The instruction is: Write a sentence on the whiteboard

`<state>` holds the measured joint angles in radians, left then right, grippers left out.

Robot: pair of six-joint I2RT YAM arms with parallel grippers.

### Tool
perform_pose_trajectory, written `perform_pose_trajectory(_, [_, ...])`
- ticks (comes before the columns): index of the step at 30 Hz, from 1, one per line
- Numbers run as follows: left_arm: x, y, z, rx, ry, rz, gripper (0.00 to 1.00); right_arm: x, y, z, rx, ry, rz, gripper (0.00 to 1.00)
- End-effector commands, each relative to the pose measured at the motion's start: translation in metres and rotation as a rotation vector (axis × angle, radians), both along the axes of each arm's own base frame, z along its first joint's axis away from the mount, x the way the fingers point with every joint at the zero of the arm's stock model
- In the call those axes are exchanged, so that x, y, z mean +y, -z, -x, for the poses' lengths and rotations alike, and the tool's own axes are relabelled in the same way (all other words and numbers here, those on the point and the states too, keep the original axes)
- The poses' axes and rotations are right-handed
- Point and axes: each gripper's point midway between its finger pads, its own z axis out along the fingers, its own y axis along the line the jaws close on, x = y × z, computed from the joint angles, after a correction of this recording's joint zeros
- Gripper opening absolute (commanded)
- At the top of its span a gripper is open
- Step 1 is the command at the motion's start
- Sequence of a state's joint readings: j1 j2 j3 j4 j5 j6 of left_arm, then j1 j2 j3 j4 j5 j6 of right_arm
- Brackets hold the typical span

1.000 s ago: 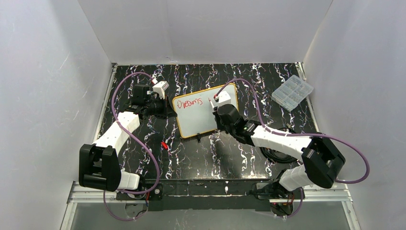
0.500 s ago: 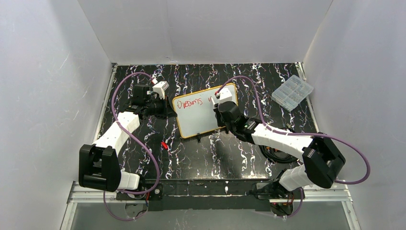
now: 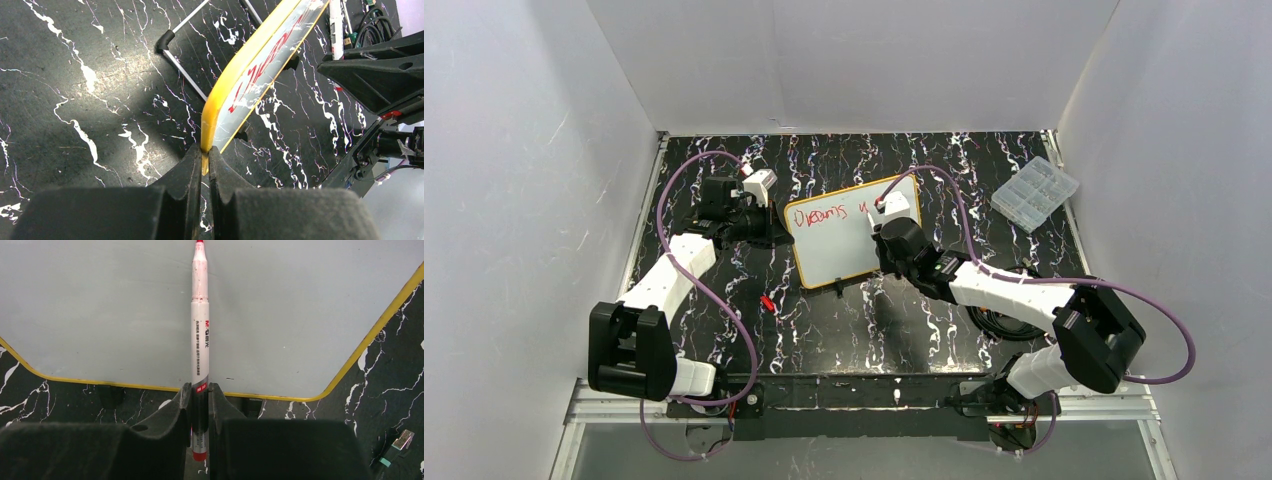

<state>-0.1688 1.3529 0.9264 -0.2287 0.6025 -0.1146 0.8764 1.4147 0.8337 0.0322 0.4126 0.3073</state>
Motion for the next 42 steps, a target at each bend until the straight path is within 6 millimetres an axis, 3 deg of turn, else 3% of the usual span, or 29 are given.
perform_pose_trajectory(1, [-0.005,-0.016,0.007,-0.035,0.032,0.019,0.00,-0.004,-0.010,-0.007,-0.030,0.030,0.001,0.01])
perform_pose_trajectory(9, [-0.005,-0.016,0.007,-0.036,0.031,0.018,0.00,0.000,-0.031,-0.027,-0.089,0.044,0.004,0.01])
perform_pose_trajectory(13, [-0.005,-0.017,0.006,-0.037,0.031,0.018,0.00,0.001,-0.033,-0.031,-0.091,0.041,0.003,0.01])
perform_pose_trajectory(18, [-0.005,-0.017,0.007,-0.037,0.032,0.018,0.00,-0.001,-0.030,-0.028,-0.084,0.033,0.000,0.01])
perform_pose_trajectory(24, [-0.005,-0.017,0.006,-0.035,0.032,0.019,0.00,-0.009,-0.046,-0.019,-0.122,0.021,-0.038,0.01])
perform_pose_trajectory(33, [-0.005,-0.016,0.007,-0.033,0.032,0.020,0.00,-0.012,-0.024,-0.019,-0.077,0.033,0.010,0.01])
perform_pose_trajectory(42, [-0.005,-0.016,0.006,-0.033,0.032,0.020,0.00,-0.008,-0.018,-0.020,-0.063,0.022,0.025,0.01])
